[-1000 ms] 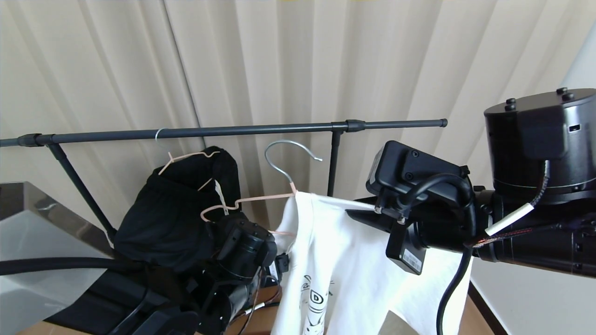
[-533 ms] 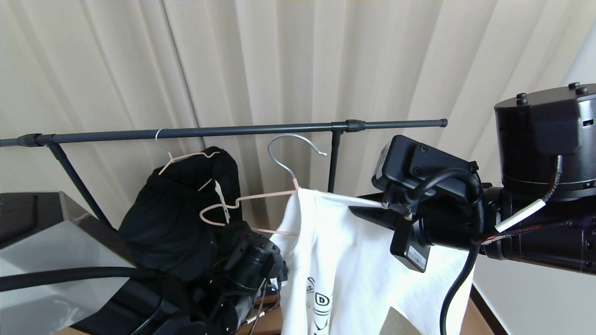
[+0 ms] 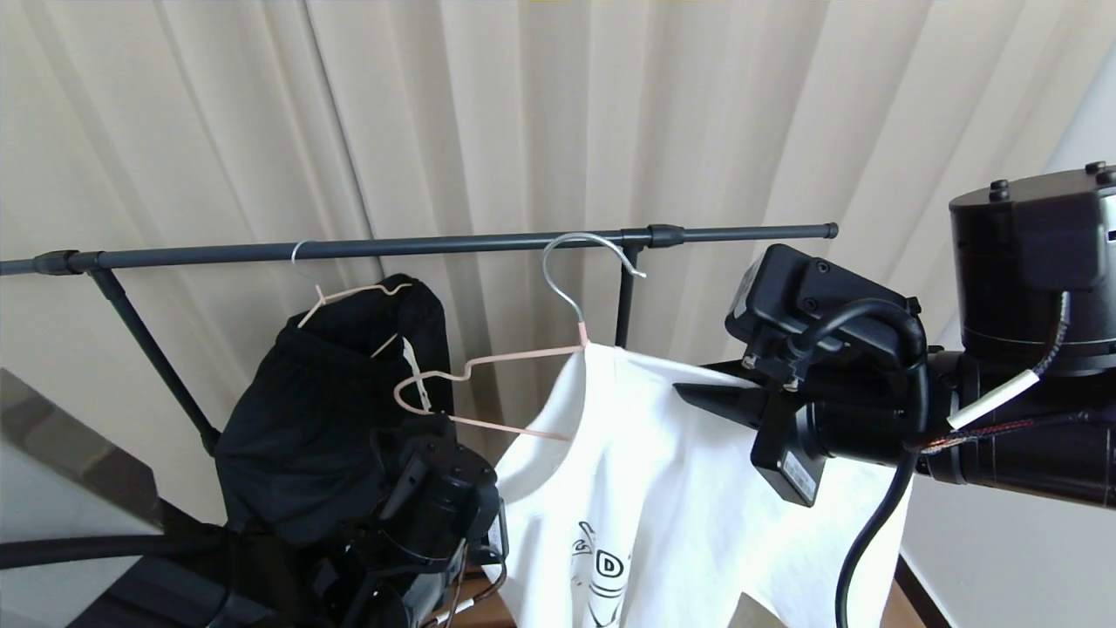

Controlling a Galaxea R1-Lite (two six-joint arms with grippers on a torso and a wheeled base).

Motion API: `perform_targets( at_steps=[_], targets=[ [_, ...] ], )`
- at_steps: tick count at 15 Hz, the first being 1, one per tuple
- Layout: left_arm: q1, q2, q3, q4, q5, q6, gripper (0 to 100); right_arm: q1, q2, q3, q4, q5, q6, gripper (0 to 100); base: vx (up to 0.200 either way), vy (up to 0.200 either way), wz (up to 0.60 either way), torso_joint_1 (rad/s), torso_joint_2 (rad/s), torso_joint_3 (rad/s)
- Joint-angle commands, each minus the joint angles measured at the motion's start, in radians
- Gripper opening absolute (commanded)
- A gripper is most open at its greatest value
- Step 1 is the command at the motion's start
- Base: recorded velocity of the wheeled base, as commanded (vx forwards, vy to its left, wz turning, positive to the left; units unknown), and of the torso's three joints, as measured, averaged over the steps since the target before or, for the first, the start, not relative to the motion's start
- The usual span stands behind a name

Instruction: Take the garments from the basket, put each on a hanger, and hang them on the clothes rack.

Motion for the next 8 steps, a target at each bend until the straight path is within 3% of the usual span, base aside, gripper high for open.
perform_targets(
  at_steps=[1, 6, 8],
  targets=[
    [0.001, -0.061, 0.002, -0.002, 0.003, 0.016, 0, -0.01, -0.019, 0.03, -0.002, 0.004, 0.002, 0, 0.0, 0.0, 0.0, 0.0, 0.0, 0.0],
    [0.02, -0.073, -0.022, -0.002, 0.005, 0.061, 0, -0.073, -0.04, 0.2, -0.198, 0.073, 0.004, 0, 0.0, 0.0, 0.0, 0.0, 0.0, 0.0],
    [0.04, -0.069, -0.023, -0.003, 0.003, 0.068, 0, -0.093, -0.043, 0.269, -0.278, 0.11, 0.045, 0, 0.0, 0.0, 0.0, 0.0, 0.0, 0.0]
  ],
)
